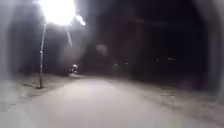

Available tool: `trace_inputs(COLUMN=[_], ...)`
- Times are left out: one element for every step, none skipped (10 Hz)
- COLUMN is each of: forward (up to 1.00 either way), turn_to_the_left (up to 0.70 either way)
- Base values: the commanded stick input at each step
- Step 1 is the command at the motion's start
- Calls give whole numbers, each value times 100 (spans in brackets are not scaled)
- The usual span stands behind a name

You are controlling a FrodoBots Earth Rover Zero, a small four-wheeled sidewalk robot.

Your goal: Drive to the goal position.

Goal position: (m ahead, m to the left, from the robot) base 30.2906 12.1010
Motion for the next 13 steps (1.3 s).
trace_inputs(forward=[100,100,100,100,100,100,100,100,100,100,100,100,100], turn_to_the_left=[0,0,0,0,0,0,0,0,0,0,0,0,0])
